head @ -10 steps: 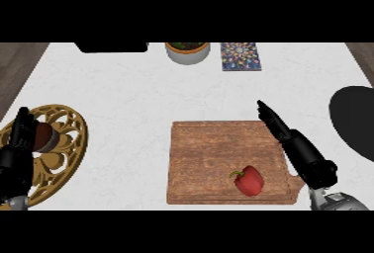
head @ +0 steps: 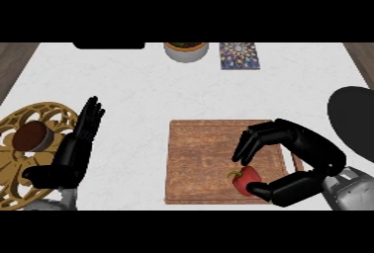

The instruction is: Pick the bell pepper from the cutting board and place it in the pan

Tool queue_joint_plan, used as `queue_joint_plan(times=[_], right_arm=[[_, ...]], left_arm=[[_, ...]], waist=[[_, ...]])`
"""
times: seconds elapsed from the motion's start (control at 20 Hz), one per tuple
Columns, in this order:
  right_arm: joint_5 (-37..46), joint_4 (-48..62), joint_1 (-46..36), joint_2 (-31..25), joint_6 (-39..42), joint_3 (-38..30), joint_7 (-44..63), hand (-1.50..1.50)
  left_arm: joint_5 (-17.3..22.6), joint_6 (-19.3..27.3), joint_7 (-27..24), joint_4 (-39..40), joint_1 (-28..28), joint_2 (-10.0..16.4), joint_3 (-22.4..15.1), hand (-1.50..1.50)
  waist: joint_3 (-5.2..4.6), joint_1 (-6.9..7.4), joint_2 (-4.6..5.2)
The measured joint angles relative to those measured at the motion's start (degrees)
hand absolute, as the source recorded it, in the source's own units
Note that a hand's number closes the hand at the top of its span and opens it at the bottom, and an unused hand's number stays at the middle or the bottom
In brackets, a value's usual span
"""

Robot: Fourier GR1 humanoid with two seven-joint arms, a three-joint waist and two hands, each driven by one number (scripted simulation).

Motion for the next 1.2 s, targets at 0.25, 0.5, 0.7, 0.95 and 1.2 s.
queue_joint_plan(times=[0.25,0.5,0.7,0.95,1.2], right_arm=[[2.38,6.46,-1.33,-8.64,11.29,-5.42,-15.72,-1.50],[12.07,10.34,-4.48,-12.55,8.39,-5.74,-24.13,-1.50],[18.19,9.11,-7.53,-14.58,6.65,-2.32,-24.45,-1.50],[26.04,5.39,-9.71,-15.73,5.85,3.44,-22.07,-1.50],[38.41,3.03,-11.52,-15.65,4.71,11.93,-19.88,-1.50]], left_arm=[[-0.67,-0.70,-0.35,1.14,-2.18,-3.41,-3.18,0.00],[-1.22,-1.70,-1.54,2.21,-2.14,-4.87,-4.36,0.00],[-1.59,-1.84,-1.44,2.35,-1.86,-5.41,-4.49,0.00],[-2.37,-1.67,-0.73,0.96,-0.62,-5.66,-4.91,0.00],[-2.41,-1.76,0.02,1.05,-1.51,-6.03,-4.33,0.00]], waist=[[-0.03,-0.05,0.23],[-0.10,0.48,0.17],[-0.18,0.62,0.02],[-0.24,0.54,-0.16],[-0.25,0.53,-0.18]])
